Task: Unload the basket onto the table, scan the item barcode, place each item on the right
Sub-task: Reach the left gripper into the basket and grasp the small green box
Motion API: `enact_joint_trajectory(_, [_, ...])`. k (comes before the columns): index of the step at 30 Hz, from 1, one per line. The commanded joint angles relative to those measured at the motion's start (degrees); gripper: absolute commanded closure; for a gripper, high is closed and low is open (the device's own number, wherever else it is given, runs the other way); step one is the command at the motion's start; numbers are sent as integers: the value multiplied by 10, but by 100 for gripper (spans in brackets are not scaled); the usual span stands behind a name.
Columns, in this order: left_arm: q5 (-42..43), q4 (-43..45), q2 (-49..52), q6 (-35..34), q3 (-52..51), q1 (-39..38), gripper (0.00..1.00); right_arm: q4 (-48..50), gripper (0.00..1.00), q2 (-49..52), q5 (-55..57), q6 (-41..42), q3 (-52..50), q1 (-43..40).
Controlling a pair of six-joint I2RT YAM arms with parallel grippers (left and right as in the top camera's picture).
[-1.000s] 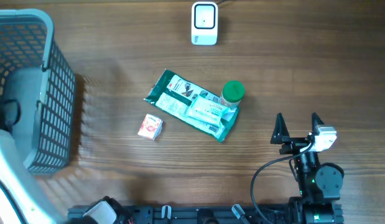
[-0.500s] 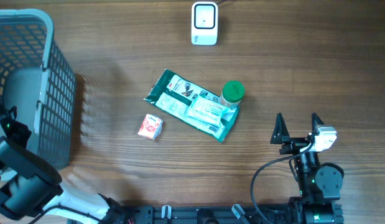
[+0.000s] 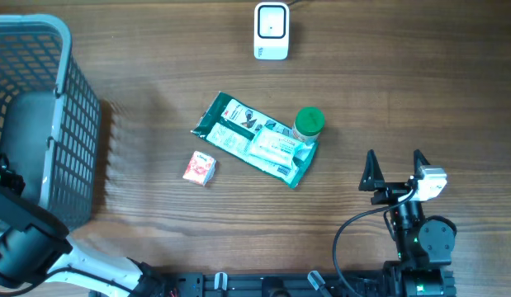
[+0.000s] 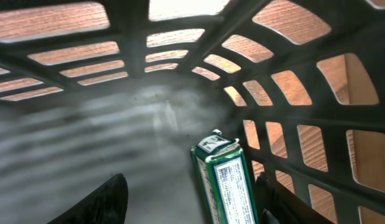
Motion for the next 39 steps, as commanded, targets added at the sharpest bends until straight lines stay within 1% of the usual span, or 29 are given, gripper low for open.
enact_joint_trajectory(1, [-12, 15, 32, -10, -8, 8, 41, 2, 1, -3, 3, 7, -1, 0])
enact_joint_trajectory(3, [-12, 36, 51, -10, -8, 8, 41, 2, 0, -3, 3, 7, -1, 0])
enact_joint_trajectory(6, [-9, 64, 64, -9, -8, 8, 28, 2, 0, -3, 3, 7, -1, 0])
enact_joint_trajectory(8, [-6, 72, 73, -9, -8, 8, 22, 2, 0, -3, 3, 7, -1, 0])
enact_joint_trajectory(10, [-5, 72, 76, -9, -8, 8, 20, 2, 0, -3, 3, 7, -1, 0])
enact_joint_trajectory(11, [-4, 72, 77, -3, -8, 8, 22, 2, 0, -3, 3, 7, -1, 0])
enact_joint_trajectory(13, [13, 72, 77, 43, -8, 8, 47, 2, 0, -3, 3, 7, -1, 0])
enact_joint_trajectory(14, [23, 72, 77, 56, -8, 8, 57, 2, 0, -3, 3, 7, -1, 0])
enact_joint_trajectory(15, [32, 72, 77, 66, -8, 8, 61, 2, 0, -3, 3, 7, -1, 0])
enact_joint_trajectory(16, [38, 71, 77, 66, -8, 8, 61, 2, 0, -3, 3, 7, -1, 0])
enact_joint_trajectory(18, [48, 72, 77, 66, -8, 7, 66, 2, 0, -3, 3, 7, -1, 0])
enact_joint_trajectory(19, [49, 72, 77, 66, -8, 7, 66, 2, 0, -3, 3, 7, -1, 0])
enact_joint_trajectory(20, [49, 72, 77, 66, -8, 7, 64, 2, 0, -3, 3, 7, -1, 0])
enact_joint_trajectory(21, [50, 76, 77, 66, -8, 7, 45, 2, 0, -3, 3, 7, -1, 0])
enact_joint_trajectory(24, [65, 83, 80, 66, -8, 7, 20, 2, 0, -3, 3, 7, -1, 0])
enact_joint_trajectory(25, [73, 87, 83, 66, -8, 7, 20, 2, 0, -3, 3, 7, -1, 0])
enact_joint_trajectory(26, [78, 97, 92, 82, -8, 5, 31, 2, 0, -3, 3, 7, -1, 0])
enact_joint_trajectory(27, [82, 105, 97, 93, -8, 3, 36, 2, 0, -3, 3, 7, -1, 0])
enact_joint_trajectory(28, [88, 118, 105, 113, -8, 1, 39, 2, 0, -3, 3, 7, -1, 0])
enact_joint_trajectory(29, [94, 127, 112, 123, -8, -2, 47, 2, 0, -3, 3, 7, -1, 0])
enact_joint_trajectory(30, [107, 132, 123, 126, -8, -5, 62, 2, 0, -3, 3, 7, -1, 0])
enact_joint_trajectory(31, [111, 132, 125, 126, -8, -7, 71, 2, 0, -3, 3, 7, -1, 0])
enact_joint_trajectory(33, [116, 135, 125, 126, -7, -9, 79, 2, 0, -3, 3, 7, -1, 0])
enact_joint_trajectory(34, [120, 137, 125, 127, -7, -9, 89, 2, 0, -3, 3, 7, -1, 0])
enact_joint_trajectory(35, [131, 138, 125, 142, -7, -9, 96, 2, 0, -3, 3, 7, -1, 0])
enact_joint_trajectory(38, [188, 156, 125, 176, -7, -9, 96, 2, 0, -3, 3, 7, -1, 0])
enact_joint_trajectory(39, [239, 182, 125, 212, -7, -9, 96, 2, 0, -3, 3, 7, -1, 0])
